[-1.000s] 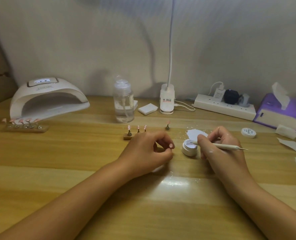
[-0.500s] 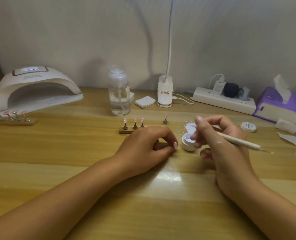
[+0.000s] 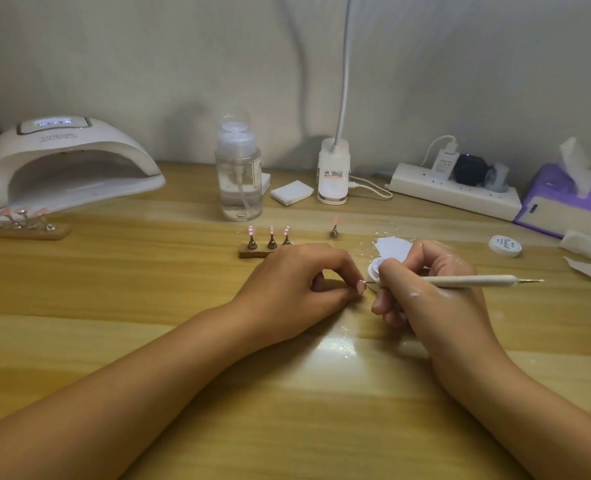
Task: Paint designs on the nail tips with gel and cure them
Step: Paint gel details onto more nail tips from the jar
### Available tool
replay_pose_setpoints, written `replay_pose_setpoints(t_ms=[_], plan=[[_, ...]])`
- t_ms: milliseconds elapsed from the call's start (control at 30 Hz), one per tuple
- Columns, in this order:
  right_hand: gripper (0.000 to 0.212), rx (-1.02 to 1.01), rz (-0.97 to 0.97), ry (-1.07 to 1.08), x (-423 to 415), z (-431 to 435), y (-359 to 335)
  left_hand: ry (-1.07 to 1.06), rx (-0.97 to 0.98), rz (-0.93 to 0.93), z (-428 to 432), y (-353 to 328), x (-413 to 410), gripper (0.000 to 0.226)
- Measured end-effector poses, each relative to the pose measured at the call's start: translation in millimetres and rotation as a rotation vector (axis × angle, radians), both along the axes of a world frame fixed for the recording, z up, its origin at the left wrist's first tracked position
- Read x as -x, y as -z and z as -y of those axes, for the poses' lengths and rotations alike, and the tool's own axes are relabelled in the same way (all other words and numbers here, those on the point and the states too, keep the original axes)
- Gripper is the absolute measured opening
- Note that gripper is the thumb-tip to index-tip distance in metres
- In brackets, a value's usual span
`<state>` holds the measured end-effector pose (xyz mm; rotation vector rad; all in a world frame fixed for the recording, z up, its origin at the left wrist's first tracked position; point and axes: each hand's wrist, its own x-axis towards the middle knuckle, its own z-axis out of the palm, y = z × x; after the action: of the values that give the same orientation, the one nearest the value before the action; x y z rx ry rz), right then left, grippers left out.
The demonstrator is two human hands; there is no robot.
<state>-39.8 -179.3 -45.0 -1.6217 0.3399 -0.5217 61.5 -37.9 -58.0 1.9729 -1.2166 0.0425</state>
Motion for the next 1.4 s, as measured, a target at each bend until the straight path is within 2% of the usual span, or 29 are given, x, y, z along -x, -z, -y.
replay_pose_setpoints(t_ms=[233, 367, 500, 833, 1100, 1400], plan=[[0.023, 0.0, -0.004, -0.01, -0.9, -1.0, 0.1, -0.011, 0.0, 0.0, 0.3, -0.3, -1.1, 0.011], [0.037, -0.009, 0.013, -0.017, -0.9, 0.6, 0.3, -0.007, 0.004, 0.004, 0.5, 0.1, -1.5, 0.011], [0.041, -0.006, 0.016, -0.029, -1.1, -0.2, -0.6, -0.006, -0.006, 0.016, 0.6, -0.3, -2.1, 0.013], [0.03, -0.041, 0.035, -0.001, -1.7, -1.3, -1.0, -0.014, -0.004, 0.018, 0.9, 1.1, -2.8, 0.011], [0.033, -0.046, 0.049, -0.012, -1.4, -1.6, -0.5, -0.016, 0.0, 0.014, 1.1, 1.7, -2.9, 0.011], [0.026, -0.076, 0.071, 0.011, -0.4, -1.7, -1.1, -0.022, 0.002, 0.023, 1.0, 0.8, -2.2, 0.011]])
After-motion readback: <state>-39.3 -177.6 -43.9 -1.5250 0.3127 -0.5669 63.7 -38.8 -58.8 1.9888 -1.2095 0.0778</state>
